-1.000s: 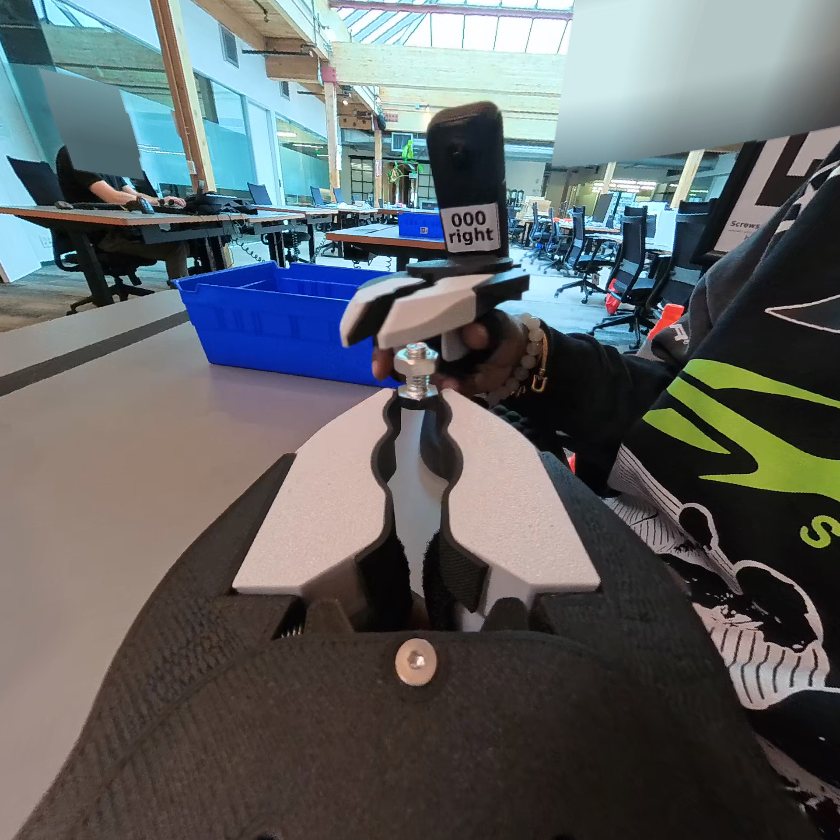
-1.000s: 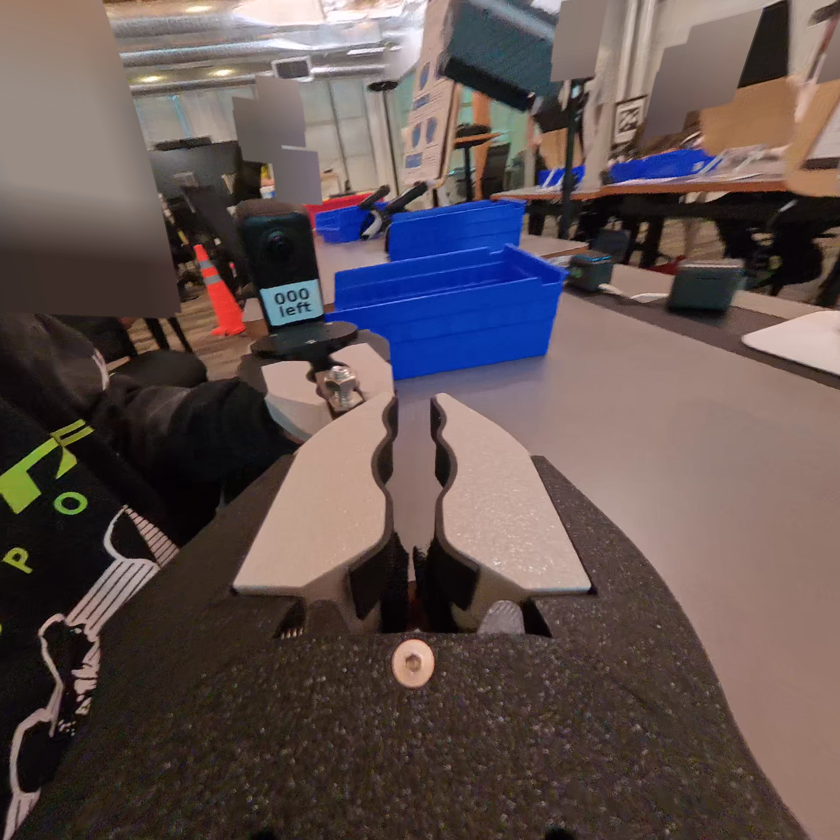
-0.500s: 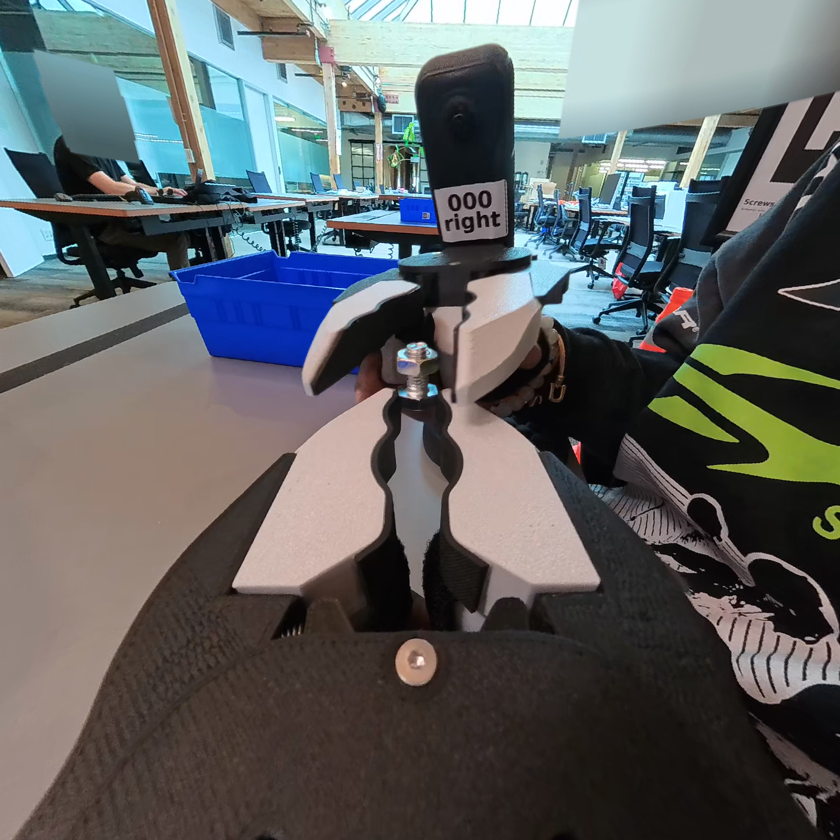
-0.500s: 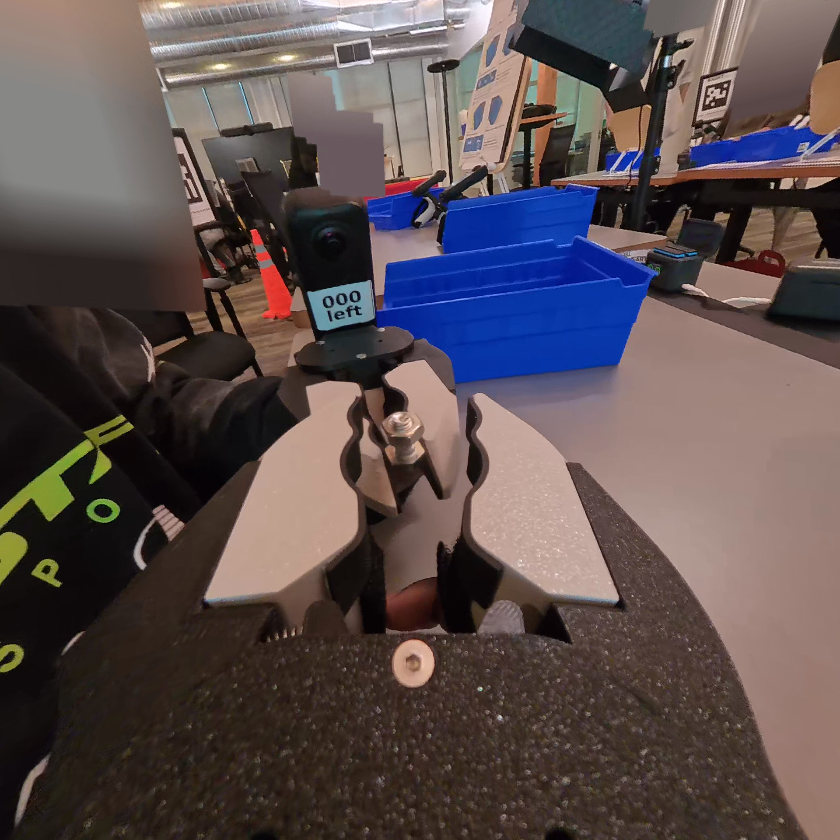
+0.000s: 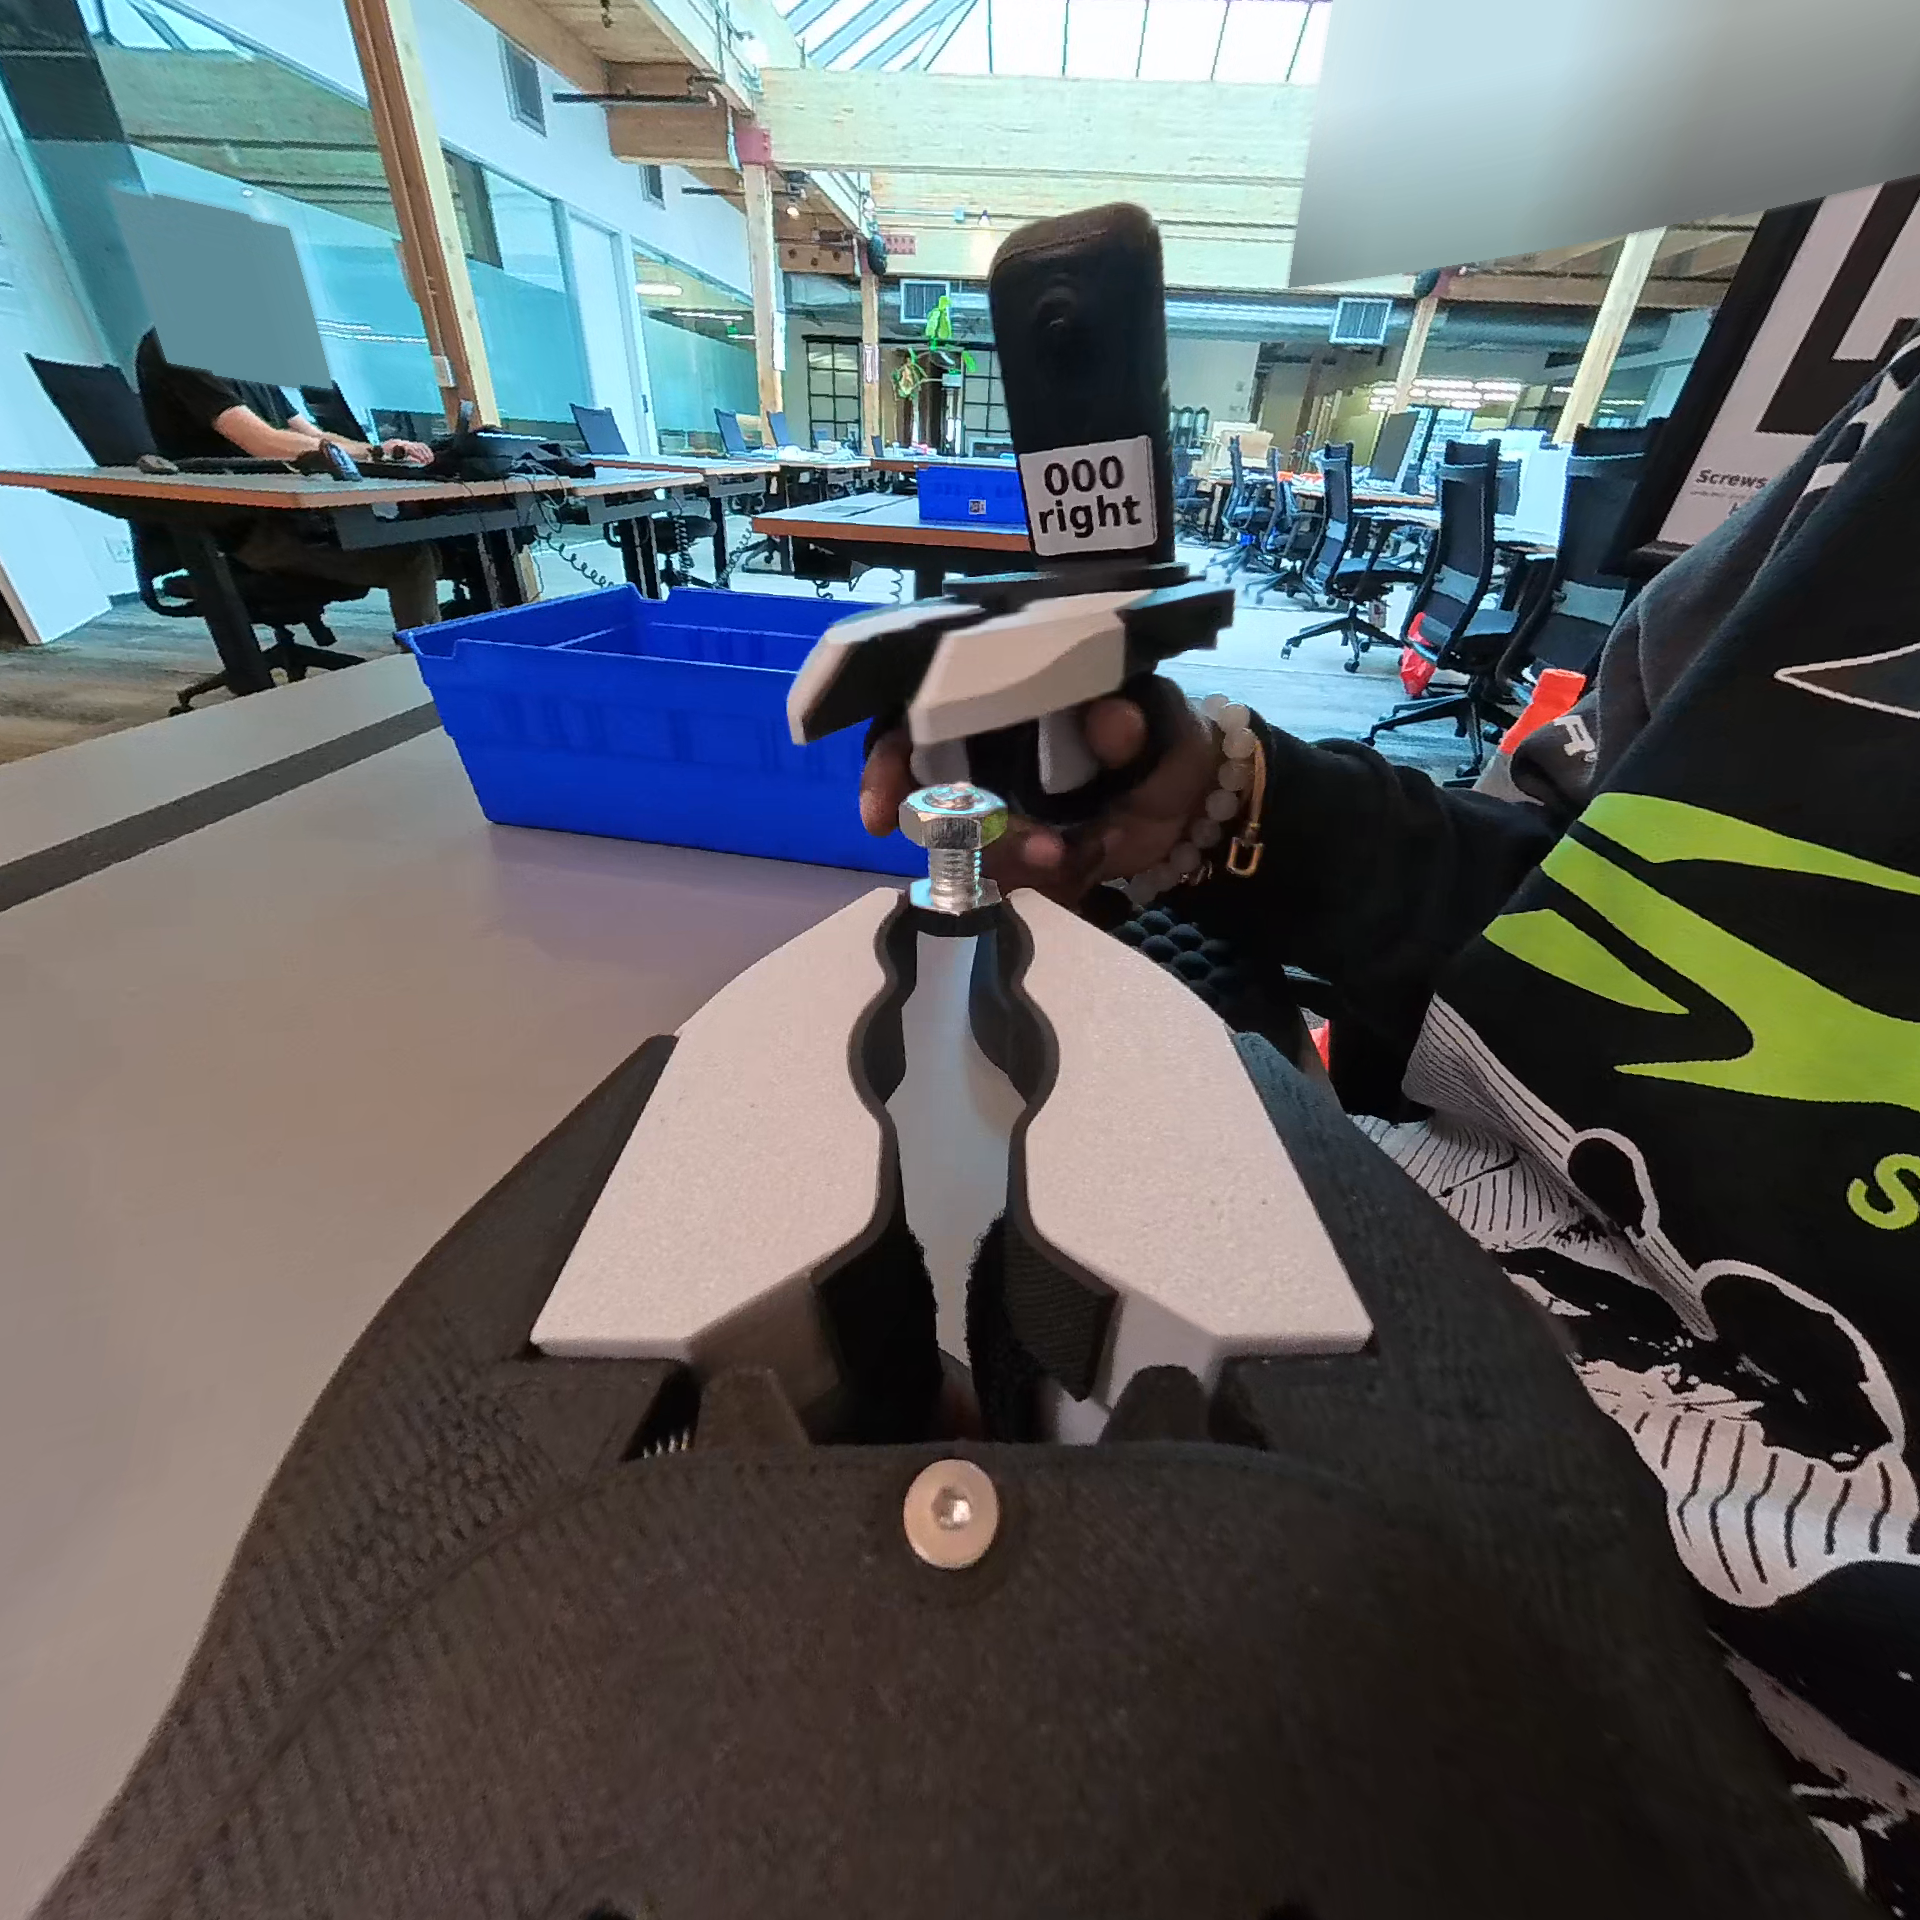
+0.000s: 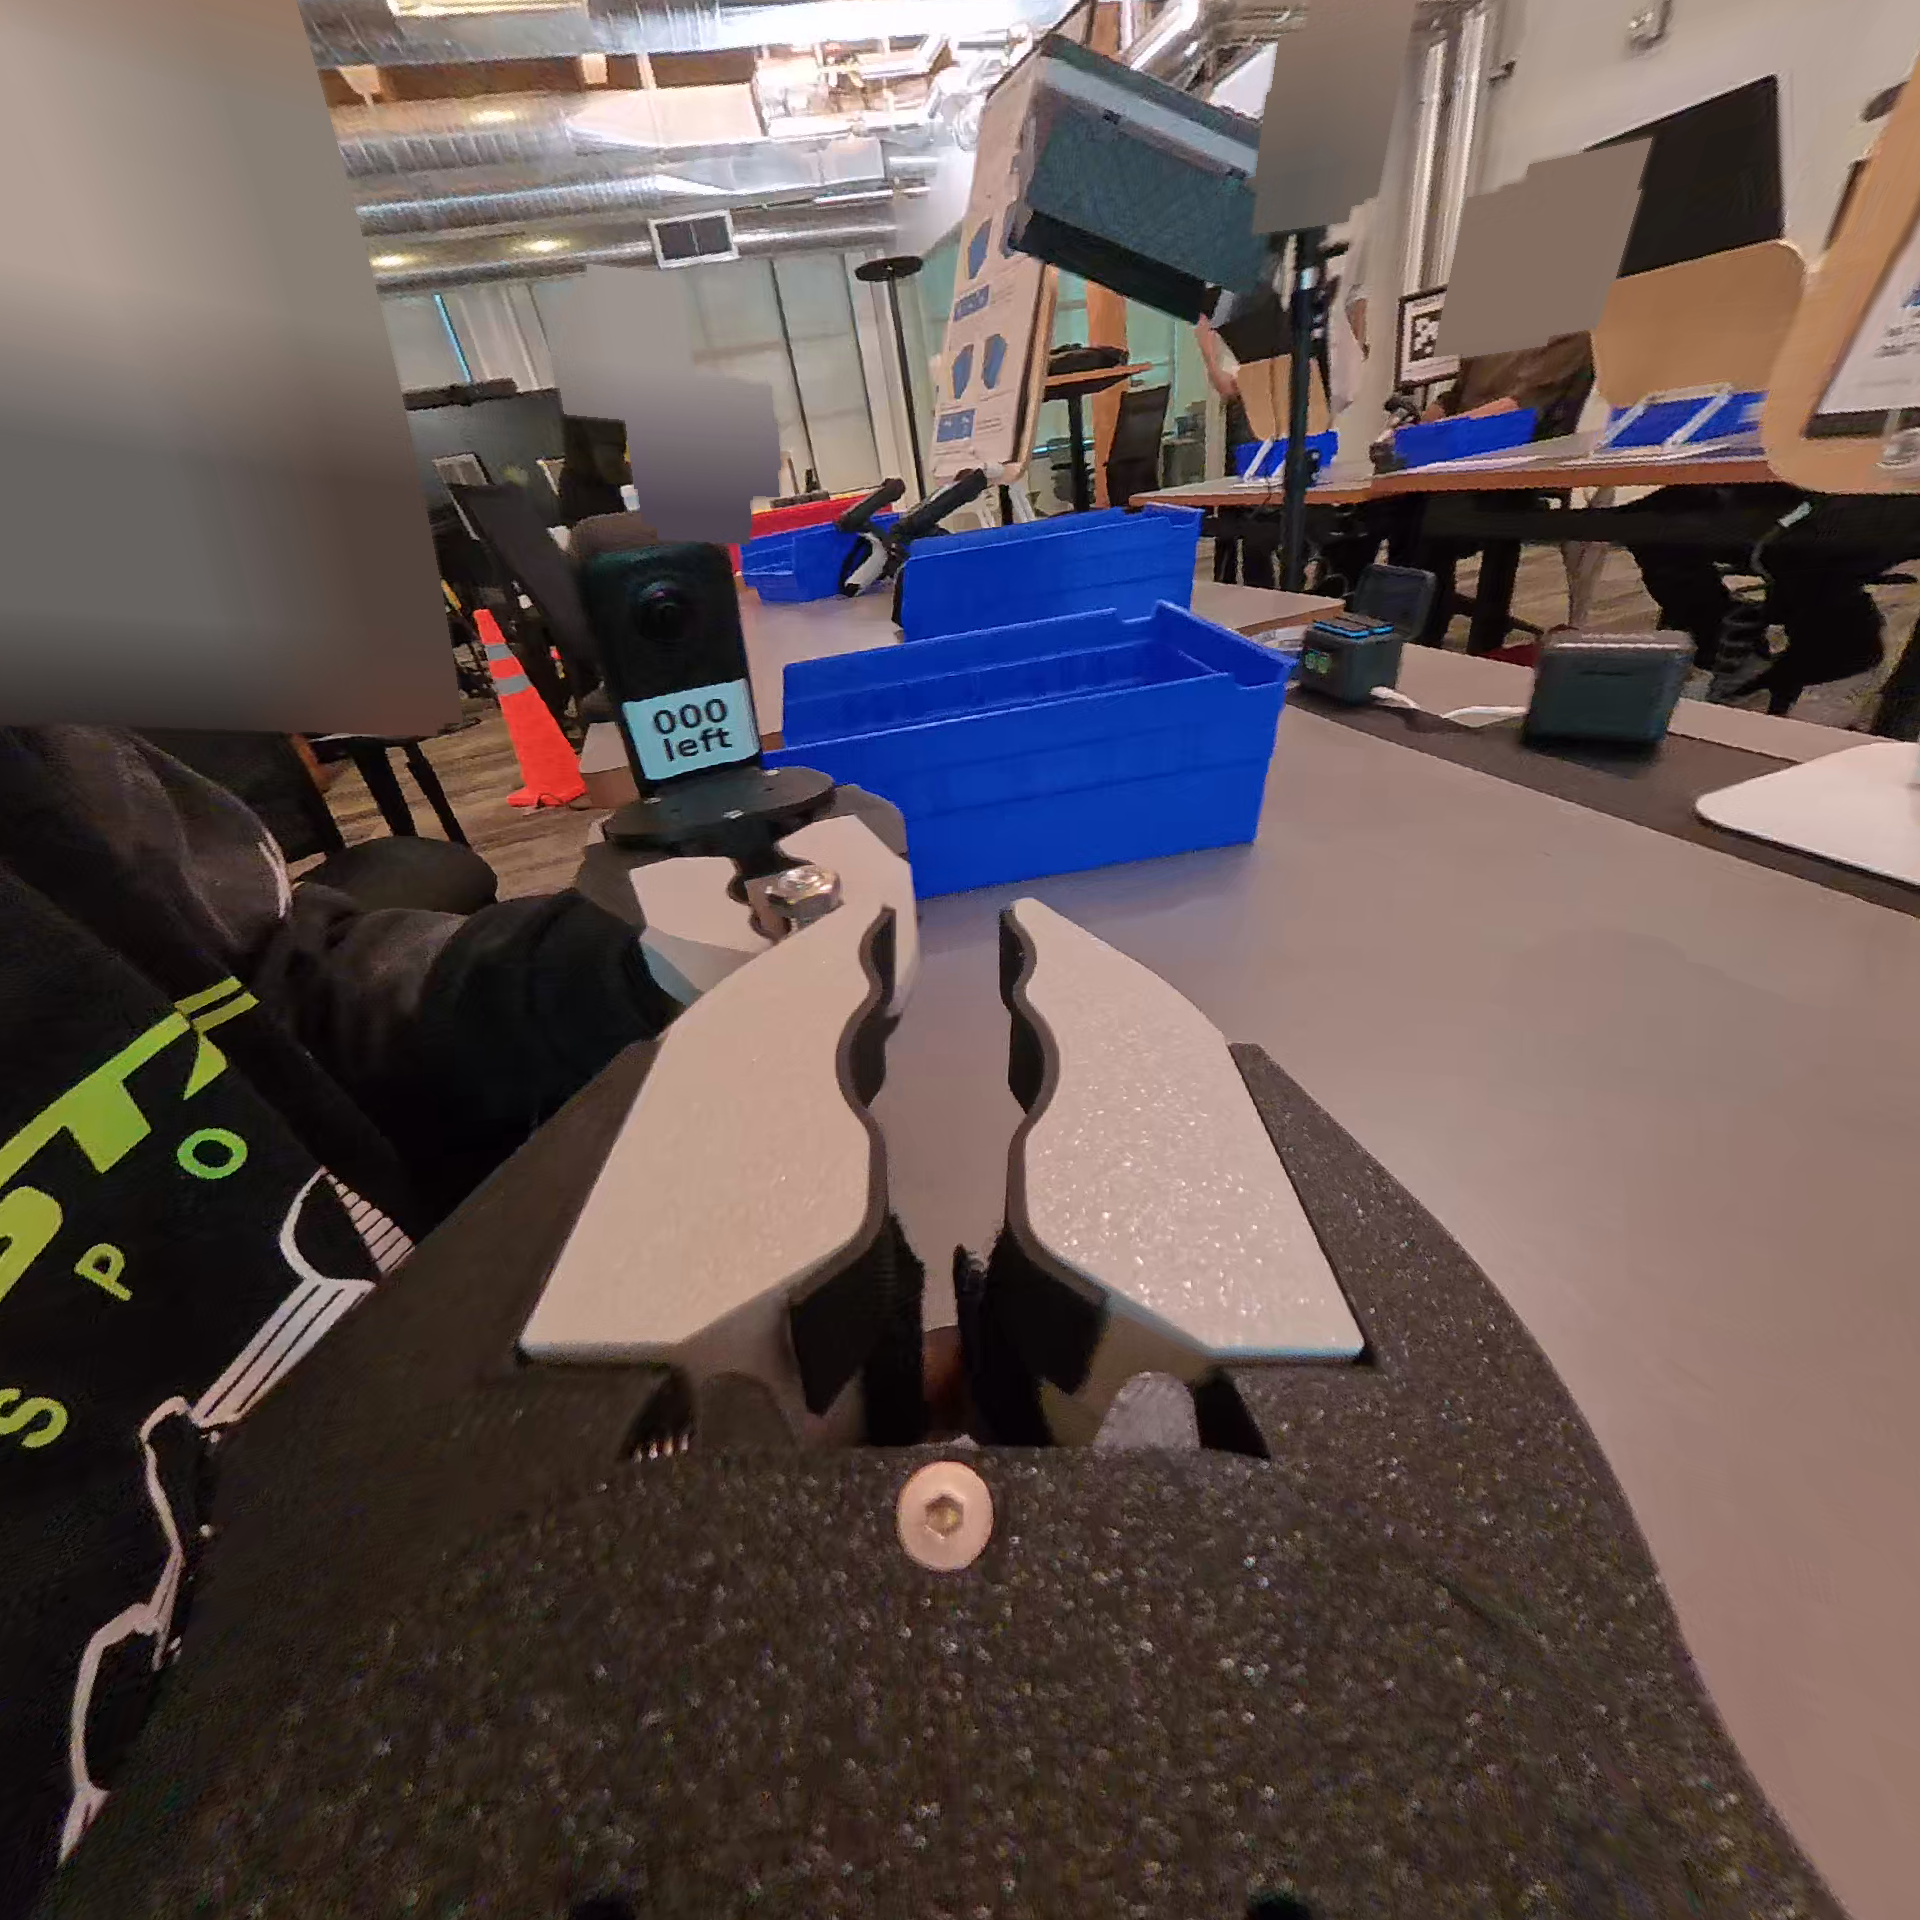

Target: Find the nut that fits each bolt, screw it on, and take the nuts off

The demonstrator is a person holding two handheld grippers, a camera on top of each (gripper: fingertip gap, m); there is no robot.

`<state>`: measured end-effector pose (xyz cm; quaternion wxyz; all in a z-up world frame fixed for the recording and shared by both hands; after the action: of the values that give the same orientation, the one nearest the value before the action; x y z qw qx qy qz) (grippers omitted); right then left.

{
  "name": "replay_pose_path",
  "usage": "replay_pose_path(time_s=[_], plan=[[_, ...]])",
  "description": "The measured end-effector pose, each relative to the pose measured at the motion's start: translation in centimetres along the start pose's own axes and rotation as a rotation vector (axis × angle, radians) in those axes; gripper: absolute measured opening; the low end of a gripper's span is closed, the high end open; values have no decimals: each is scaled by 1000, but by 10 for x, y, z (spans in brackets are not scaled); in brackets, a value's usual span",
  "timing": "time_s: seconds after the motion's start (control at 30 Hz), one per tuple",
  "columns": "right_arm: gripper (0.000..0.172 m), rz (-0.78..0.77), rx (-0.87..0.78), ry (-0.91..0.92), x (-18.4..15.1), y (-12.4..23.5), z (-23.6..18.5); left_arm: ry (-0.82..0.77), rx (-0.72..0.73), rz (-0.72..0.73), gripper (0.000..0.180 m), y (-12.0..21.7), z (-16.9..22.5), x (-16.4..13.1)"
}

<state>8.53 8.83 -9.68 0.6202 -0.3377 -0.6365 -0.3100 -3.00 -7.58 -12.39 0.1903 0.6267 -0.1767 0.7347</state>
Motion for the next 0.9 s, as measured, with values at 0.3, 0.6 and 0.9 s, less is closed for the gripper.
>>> replay_pose_path(time_s=[0.3, 0.6, 0.9], plan=[[39, -25, 114, -2, -1, -40, -19, -8, 1, -9, 15, -1, 1, -1], [38, -40, 29, 9, -2, -17, -9, 0, 5, 7, 15, 1, 0, 0], [31, -6, 38, 7, 1, -8, -9, -6, 3, 1, 15, 0, 0, 0]])
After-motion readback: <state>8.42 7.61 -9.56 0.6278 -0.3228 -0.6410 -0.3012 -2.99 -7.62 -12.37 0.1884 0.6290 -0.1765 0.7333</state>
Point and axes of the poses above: each gripper's, where its closed fingertips meet, y back along the fingers, x out of its top, z = x × y across the jaws, the point moved 10 cm from there along y, back along the fingers, and after that the axes turned 6 degrees about y, right-handed, at the moved point
